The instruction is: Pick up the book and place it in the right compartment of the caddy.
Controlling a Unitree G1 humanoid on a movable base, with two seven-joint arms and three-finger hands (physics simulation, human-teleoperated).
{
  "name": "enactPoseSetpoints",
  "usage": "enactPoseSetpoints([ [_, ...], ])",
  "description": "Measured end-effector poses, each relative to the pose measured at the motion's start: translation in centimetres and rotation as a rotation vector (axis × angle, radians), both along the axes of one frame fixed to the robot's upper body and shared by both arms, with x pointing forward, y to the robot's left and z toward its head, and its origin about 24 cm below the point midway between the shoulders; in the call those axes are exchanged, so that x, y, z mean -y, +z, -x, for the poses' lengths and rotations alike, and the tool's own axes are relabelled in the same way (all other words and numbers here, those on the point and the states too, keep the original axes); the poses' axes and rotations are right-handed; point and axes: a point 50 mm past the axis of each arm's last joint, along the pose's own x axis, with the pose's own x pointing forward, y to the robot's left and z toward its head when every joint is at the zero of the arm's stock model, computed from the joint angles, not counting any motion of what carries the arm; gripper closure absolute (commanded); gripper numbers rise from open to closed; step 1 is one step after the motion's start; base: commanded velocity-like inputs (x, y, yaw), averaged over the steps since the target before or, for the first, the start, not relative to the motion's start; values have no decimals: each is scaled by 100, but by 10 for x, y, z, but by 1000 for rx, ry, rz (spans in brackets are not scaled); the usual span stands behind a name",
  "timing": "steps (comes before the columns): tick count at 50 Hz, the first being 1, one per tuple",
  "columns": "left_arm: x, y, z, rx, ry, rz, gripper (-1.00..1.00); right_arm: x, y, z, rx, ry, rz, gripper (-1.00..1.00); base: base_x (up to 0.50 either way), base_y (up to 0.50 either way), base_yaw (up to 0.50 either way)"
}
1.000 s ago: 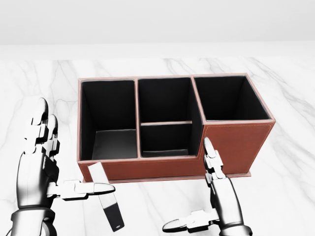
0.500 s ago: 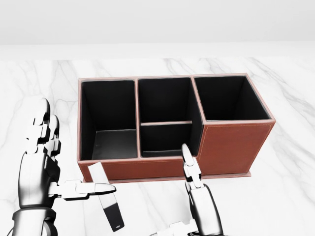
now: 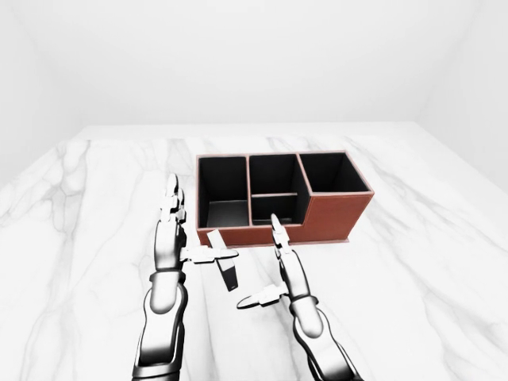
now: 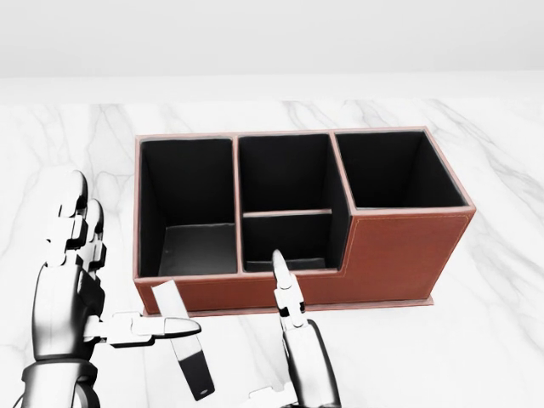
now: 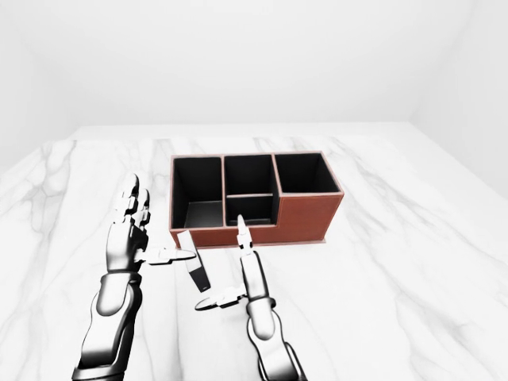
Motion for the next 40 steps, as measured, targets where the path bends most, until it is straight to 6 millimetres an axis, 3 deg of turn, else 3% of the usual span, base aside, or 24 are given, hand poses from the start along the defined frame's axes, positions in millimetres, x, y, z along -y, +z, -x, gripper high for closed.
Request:
enactPoseSetpoints([
  [40, 2, 1, 1, 4, -8, -1, -100, -34, -27, -15, -105, 45, 77, -100, 0, 0, 0],
])
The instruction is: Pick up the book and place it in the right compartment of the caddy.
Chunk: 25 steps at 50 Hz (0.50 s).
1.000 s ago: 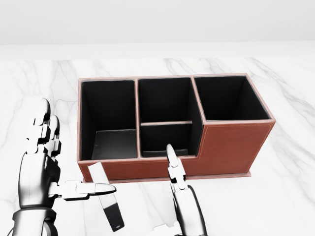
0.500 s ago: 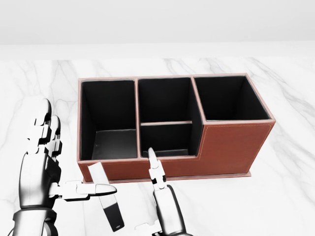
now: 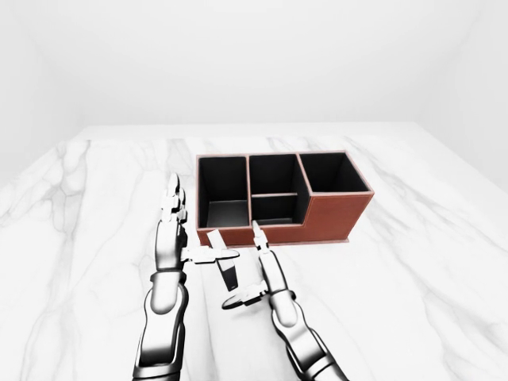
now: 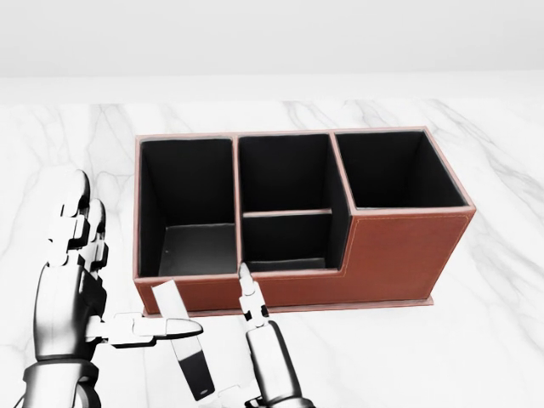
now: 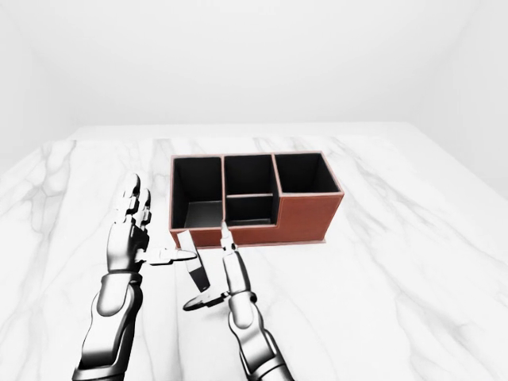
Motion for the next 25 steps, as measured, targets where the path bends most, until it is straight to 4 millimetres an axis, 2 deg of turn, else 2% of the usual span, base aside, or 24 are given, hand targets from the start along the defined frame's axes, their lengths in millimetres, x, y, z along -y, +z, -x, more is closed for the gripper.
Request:
enactPoseSetpoints([
  [25, 0, -1, -1, -5, -3, 0, -100, -20, -6, -2, -20, 49, 50, -100, 0, 0, 0],
])
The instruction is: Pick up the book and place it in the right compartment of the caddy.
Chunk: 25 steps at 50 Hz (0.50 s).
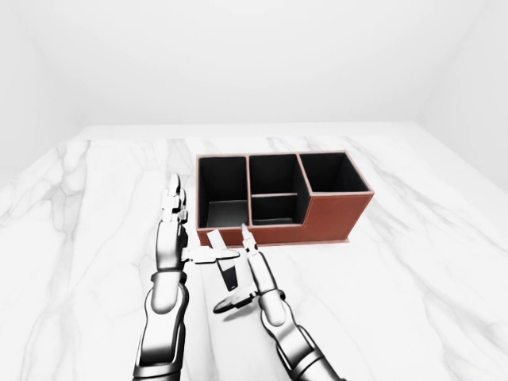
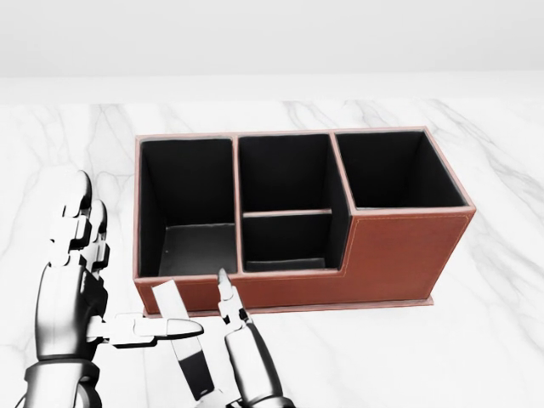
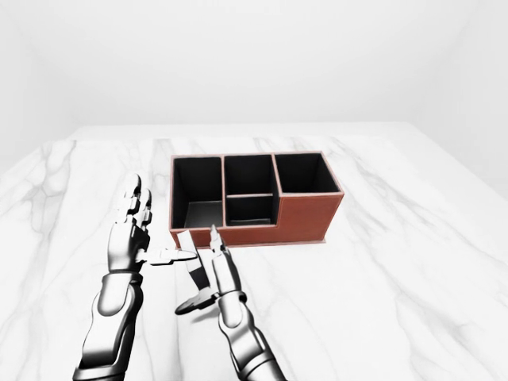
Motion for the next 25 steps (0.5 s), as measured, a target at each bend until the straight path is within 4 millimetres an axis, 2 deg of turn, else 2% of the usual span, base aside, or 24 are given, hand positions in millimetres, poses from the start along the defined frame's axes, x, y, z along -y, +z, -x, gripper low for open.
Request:
enactPoseSetpoints([
  [25, 1, 1, 1, 5, -5, -1, -100, -14, -8, -7, -38, 19, 43, -100, 0, 0, 0],
])
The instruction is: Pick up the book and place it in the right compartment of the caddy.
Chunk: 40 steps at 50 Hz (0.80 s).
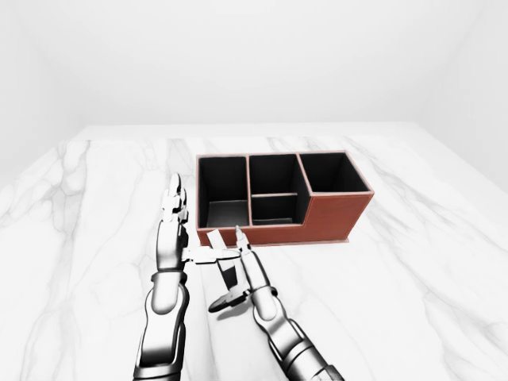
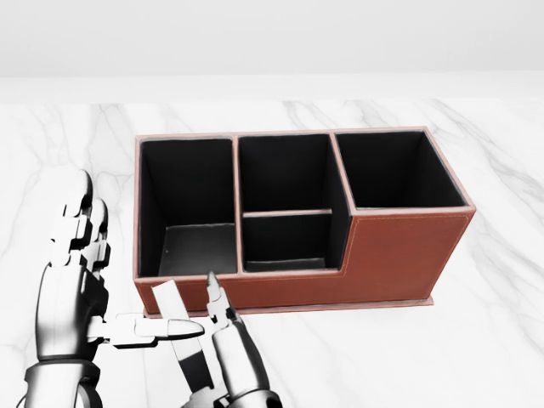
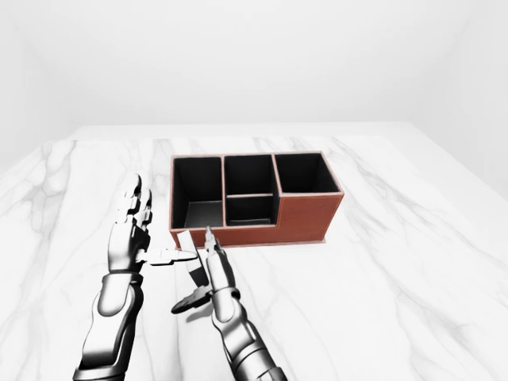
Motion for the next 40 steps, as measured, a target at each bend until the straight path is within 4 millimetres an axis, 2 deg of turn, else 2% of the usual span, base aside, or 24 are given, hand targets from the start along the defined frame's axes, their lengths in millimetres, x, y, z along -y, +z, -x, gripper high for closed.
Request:
enactPoseSetpoints([
  [10, 1, 3, 1, 15, -3, -1, -100, -2, -7, -7, -34, -2, 32, -100, 0, 0, 0],
  [11, 1, 4, 1, 16, -3, -1, -100, -2, -7, -7, -39, 0, 32, -22, 0, 0, 0],
  [12, 1, 4, 1, 16, -3, -1, -100, -2, -8, -7, -42, 1, 33, 100, 0, 0, 0],
  [32, 1, 6, 2, 25, -5, -3, -100, 3, -11, -9, -75, -6, 14, 100, 0, 0, 0],
  [40, 1, 6, 2, 24, -4, -3, -100, 11, -4, -11, -47, -30, -30, 100, 0, 0, 0],
])
